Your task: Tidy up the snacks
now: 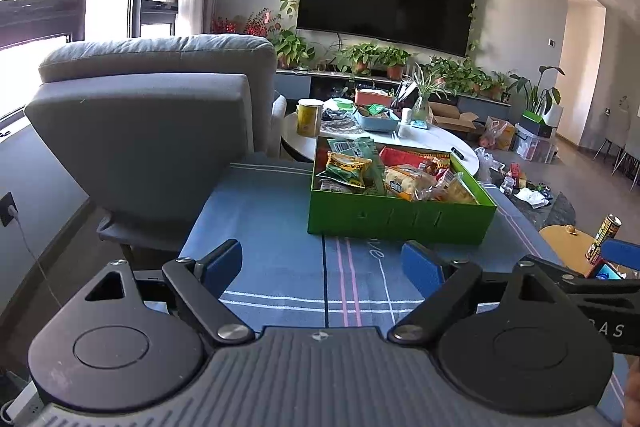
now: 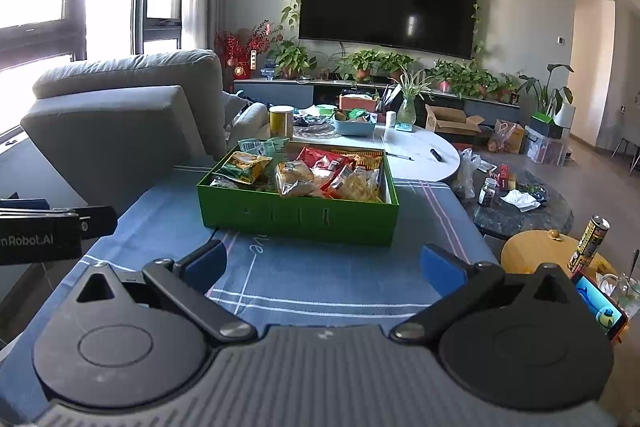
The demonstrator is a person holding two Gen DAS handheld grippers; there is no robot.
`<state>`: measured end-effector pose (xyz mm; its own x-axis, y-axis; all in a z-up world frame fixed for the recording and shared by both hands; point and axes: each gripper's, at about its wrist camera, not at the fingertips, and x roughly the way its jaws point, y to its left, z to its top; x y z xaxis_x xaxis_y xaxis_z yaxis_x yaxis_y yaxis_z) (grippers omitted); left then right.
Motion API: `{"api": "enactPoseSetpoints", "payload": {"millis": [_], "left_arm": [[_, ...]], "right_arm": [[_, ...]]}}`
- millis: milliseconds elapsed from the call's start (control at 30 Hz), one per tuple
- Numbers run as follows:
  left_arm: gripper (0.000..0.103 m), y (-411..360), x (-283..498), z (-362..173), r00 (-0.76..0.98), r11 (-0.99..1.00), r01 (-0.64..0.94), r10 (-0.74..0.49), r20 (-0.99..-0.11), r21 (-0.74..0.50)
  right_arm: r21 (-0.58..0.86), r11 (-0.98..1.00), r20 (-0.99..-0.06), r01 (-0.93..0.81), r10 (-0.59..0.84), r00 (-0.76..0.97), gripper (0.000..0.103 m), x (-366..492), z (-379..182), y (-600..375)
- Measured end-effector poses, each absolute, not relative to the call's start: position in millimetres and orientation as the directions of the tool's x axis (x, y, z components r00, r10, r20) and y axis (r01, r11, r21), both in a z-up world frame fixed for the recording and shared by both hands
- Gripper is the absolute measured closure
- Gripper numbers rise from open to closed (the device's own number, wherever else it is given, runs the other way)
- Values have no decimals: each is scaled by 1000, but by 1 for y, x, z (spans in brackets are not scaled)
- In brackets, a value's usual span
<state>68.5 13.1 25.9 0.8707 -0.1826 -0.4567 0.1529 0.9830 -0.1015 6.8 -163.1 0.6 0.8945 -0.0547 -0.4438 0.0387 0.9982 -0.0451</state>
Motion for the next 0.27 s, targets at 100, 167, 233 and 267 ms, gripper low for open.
{"api": "enactPoseSetpoints", "payload": {"millis": [100,167,233,267], "left_arm": [[17,13,68,24,866,981,160,-193,-461,-109],[17,12,67,23,868,983,153,-183,-461,-102],[17,10,66,24,871,984,153,-177,-459,-89],[17,10,65,25,871,984,156,-179,-458,-89]], "right_arm": [[-41,999,-454,34,-49,889,18,7,-1,-163],[-43,998,-458,36,-52,887,18,8,-2,-163],[-42,998,-458,38,-53,887,18,10,-1,-164],[-41,998,-458,38,-53,887,18,11,-1,-164]]}}
